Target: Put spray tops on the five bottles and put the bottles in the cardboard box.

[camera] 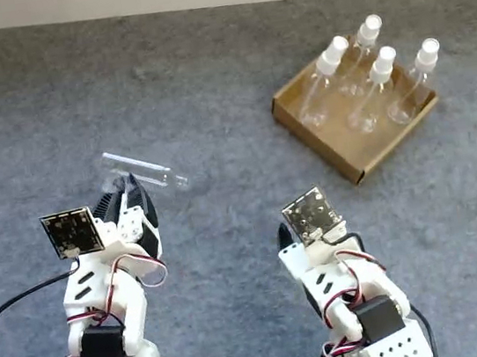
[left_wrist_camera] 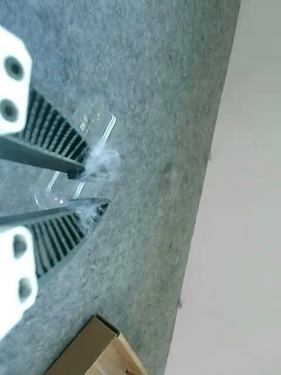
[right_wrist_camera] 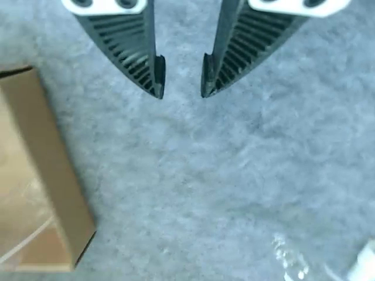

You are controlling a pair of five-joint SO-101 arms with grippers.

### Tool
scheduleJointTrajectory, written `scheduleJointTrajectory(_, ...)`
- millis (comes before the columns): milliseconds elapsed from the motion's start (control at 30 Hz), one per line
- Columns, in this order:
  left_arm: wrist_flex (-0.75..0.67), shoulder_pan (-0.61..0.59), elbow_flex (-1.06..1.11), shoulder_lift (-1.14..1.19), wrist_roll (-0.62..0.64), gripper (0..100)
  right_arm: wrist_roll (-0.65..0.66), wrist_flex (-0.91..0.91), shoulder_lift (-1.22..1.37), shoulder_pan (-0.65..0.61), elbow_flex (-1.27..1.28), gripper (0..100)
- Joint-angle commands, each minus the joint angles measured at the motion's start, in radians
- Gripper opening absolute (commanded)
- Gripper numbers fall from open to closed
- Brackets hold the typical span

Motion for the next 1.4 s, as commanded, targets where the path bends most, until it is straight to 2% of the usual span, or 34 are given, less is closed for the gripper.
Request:
scheduleJointTrajectory(0,-0.025,-0.007,0.015,-0.008,0.008,1,0.015,-0.021,0.056,0.01,-0.127,9.4)
scheduleJointTrajectory(333,-0.025,-0.035,0.004,-0.008,0.005,1,0.014,-0.028,0.631,-0.062,-0.427,9.4)
scheduleJointTrajectory(467,-0.025,-0.131,0.001,-0.008,-0.008,1,0.014,-0.021,0.865,-0.065,-0.601,9.4)
scheduleJointTrajectory(633,0.011,-0.285,0.01,-0.01,-0.178,1,0.052,-0.015,1.148,-0.093,-0.811,9.5)
scheduleJointTrajectory(767,0.109,-0.42,0.016,-0.01,-0.178,1,0.143,0.061,1.374,-0.176,-1.006,9.5)
scheduleJointTrajectory(967,0.235,-0.535,0.019,-0.01,-0.18,1,0.144,0.168,1.679,-0.278,-1.382,9.5)
scheduleJointTrajectory(1267,0.264,-0.556,0.019,-0.01,-0.18,1,0.15,0.274,2.117,-0.415,-1.98,9.5)
scheduleJointTrajectory(1367,0.265,-0.556,0.019,-0.01,-0.18,1,0.198,0.278,2.249,-0.441,-2.18,9.5)
